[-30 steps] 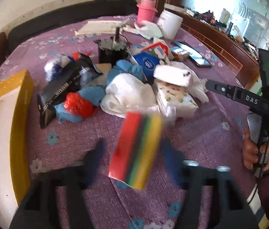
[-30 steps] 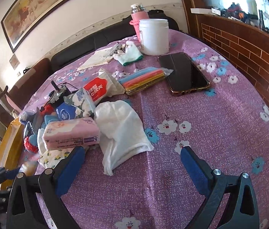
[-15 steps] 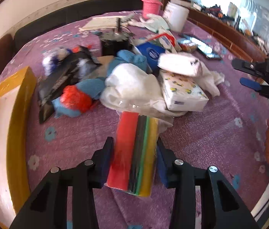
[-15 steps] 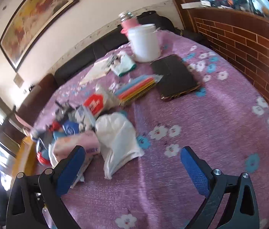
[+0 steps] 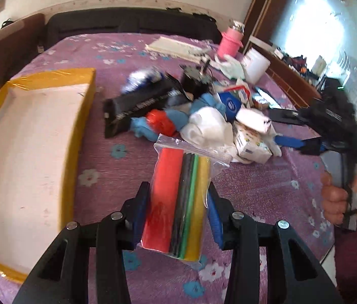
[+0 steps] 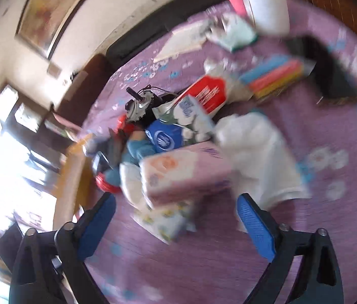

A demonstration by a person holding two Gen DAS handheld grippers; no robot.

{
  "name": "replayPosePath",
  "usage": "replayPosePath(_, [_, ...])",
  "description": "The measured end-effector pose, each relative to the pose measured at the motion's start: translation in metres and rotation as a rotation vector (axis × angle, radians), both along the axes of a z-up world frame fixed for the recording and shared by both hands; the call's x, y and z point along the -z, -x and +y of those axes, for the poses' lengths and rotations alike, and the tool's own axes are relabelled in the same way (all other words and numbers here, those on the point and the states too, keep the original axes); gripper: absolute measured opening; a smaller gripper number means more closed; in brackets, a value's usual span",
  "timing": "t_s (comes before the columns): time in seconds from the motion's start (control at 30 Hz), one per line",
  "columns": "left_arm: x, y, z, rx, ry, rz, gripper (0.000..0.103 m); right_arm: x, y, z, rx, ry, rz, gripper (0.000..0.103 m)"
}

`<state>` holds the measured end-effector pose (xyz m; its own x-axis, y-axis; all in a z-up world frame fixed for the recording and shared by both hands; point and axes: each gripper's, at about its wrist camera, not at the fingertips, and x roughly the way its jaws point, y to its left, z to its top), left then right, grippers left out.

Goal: Organize soft objects
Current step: 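Lift the sponge bag with left tool while right tool grasps the pink tissue pack, then lower the sponge bag and pink tissue pack into the yellow tray, opening both tools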

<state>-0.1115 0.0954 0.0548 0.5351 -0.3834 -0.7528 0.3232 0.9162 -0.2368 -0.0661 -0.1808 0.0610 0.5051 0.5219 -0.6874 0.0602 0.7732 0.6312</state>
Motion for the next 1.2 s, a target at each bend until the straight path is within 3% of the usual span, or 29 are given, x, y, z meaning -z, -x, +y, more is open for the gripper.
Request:
replayPosePath(0.1, [-0.005,0.005,0.011,-0.025,0.021,-0.008,0.041,0.016,-0.015,0.0,0.06,-0.089,0.073,0.083])
replayPosePath(0.23, [-0.009,0.007,0.025,-0.055,0.04,-0.015,0.041,0.028,-0.017,0.0,0.118,-0.149,0.088,0.047])
replayPosePath(0.3, [-0.012,0.009,0.035,-0.074,0.052,-0.022,0.041,0.024,-0.013,0.003,0.124,-0.133,0.058,0.043])
replayPosePath(0.6, [-0.018,0.018,0.072,-0.153,0.098,-0.03,0.041,-0.009,0.005,-0.008,0.169,-0.003,-0.041,0.04])
replayPosePath(0.8, [-0.035,0.01,0.106,-0.196,0.105,-0.04,0.041,-0.046,0.015,0.008,0.096,0.056,-0.14,0.04])
replayPosePath(1.07, [-0.042,-0.057,0.152,-0.279,0.083,0.024,0.041,-0.074,-0.015,0.131,-0.228,0.141,-0.212,0.04])
replayPosePath(1.2, [-0.028,-0.104,0.171,-0.314,0.146,0.097,0.041,-0.073,-0.039,0.2,-0.38,0.175,-0.226,0.04])
